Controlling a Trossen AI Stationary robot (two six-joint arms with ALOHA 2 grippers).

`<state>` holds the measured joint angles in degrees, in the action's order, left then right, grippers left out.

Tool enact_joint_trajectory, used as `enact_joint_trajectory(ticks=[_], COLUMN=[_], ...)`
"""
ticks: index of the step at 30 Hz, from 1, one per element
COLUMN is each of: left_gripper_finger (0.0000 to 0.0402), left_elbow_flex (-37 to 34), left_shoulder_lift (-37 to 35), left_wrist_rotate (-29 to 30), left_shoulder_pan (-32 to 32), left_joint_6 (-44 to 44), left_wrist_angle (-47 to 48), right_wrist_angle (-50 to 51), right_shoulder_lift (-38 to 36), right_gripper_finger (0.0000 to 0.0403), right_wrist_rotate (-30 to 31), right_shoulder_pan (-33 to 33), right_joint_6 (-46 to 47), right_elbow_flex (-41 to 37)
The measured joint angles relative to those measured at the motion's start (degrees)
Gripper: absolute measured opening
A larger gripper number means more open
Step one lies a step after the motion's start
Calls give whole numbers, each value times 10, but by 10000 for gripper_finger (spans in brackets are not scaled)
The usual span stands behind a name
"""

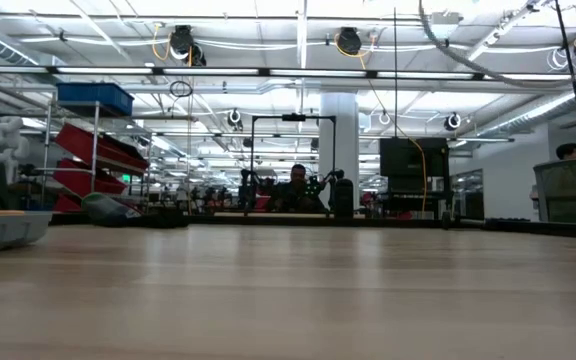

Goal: Coil cords
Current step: Coil the white cable wire into the spool

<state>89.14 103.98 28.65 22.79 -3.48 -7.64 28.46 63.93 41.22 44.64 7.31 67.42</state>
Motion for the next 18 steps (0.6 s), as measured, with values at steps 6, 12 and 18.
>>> enact_joint_trajectory(ticks=[6, 12, 18], left_gripper_finger=[1, 0, 0], left_elbow_flex=[0, 0, 0], left_shoulder_lift=[-36, -91, -129], left_wrist_rotate=[-1, -9, 38], left_shoulder_pan=[1, 33, 57], left_joint_6=[-9, -35, -76], left_wrist_angle=[41, 63, 67], right_wrist_angle=[14, 61, -71], right_shoulder_lift=[-38, -68, 1], right_gripper_finger=[87, 125, 126], right_wrist_rotate=[63, 66, 115], right_shoulder_pan=[13, 77, 98], right_joint_6=[-19, 67, 94], right_elbow_flex=[7, 16, -88])
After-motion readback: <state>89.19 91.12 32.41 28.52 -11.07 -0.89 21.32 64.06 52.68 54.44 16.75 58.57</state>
